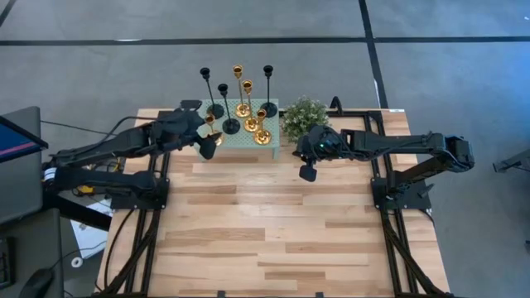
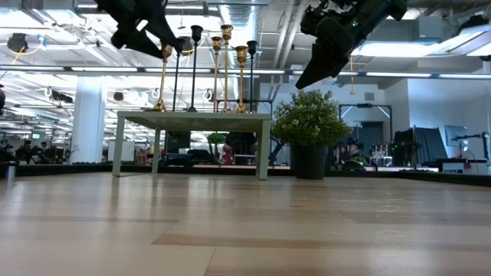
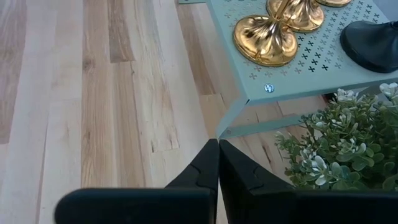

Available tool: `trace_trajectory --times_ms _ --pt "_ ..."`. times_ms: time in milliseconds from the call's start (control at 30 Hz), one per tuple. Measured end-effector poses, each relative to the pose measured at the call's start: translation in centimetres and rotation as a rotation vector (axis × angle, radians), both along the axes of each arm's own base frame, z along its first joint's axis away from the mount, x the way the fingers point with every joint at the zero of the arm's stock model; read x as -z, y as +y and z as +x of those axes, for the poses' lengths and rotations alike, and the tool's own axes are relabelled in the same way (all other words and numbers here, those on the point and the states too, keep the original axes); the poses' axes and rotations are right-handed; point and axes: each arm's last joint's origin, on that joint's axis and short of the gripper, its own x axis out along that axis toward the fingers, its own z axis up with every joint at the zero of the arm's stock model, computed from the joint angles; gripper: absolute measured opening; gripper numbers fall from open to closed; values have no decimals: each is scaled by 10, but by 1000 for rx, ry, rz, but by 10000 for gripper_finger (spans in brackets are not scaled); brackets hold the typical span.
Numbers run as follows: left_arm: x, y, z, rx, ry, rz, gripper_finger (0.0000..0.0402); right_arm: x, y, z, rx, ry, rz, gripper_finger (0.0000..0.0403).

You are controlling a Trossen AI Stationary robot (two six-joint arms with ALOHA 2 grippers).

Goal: Pick & Place candle stick holders
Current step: Put the gold candle holder on the shelf aligned with the gold candle holder

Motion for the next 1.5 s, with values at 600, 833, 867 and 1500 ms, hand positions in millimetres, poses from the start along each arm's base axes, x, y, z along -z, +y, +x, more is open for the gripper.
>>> trace_trajectory --times_ms 600,833,867,1500 --pt "9 -5 -26 -119 81 -59 337 0 0 0 -1 0 0 0" --pt "17 -8 -32 -122 107 -164 335 0 0 0 -1 0 0 0" --pt "18 -9 -32 -109 116 -173 336 0 0 0 -1 0 0 0" --pt "79 -52 -28 140 95 -68 336 0 0 0 -1 3 1 0"
